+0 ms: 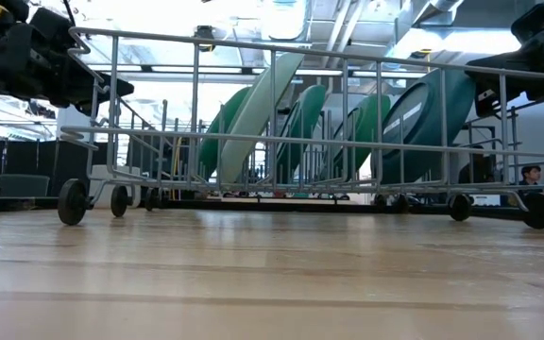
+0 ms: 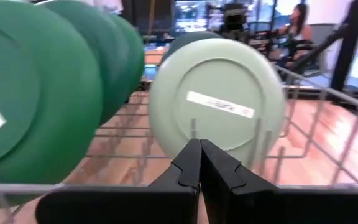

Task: Sort dishes
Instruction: Return to Home Position

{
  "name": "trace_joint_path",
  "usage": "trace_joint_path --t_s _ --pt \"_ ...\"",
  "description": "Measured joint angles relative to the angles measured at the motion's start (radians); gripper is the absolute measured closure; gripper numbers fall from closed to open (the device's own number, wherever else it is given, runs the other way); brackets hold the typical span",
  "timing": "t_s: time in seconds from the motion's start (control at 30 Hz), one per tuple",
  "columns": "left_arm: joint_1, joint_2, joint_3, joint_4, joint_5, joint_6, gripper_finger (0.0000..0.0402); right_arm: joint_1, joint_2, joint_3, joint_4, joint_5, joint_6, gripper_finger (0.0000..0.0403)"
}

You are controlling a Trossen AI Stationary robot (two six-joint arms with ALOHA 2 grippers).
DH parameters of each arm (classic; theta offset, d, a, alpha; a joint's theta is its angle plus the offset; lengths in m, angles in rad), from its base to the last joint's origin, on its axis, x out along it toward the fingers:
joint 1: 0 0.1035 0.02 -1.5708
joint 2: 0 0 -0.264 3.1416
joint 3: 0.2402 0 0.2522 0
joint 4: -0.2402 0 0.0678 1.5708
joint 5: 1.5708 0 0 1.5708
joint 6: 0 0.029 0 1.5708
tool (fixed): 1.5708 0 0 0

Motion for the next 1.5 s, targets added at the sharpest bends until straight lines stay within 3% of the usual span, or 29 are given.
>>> trace_joint_path --t_s 0.27,0.53,1.5 --pt "-0.003 -0.062 0.0 -0.005 0.074 0.05 0.0401 0.0 0.0 0.0 0.0 0.0 0.0 0.0388" --pt "-0.003 -0.06 0.0 0.0 0.013 0.099 0.0401 0.0 0.0 0.0 0.0 0.0 0.0 0.0388" --pt "-0.028 -0.06 0.0 0.001 0.013 0.037 0.0401 0.0 0.0 0.0 0.0 0.0 0.0 0.0388"
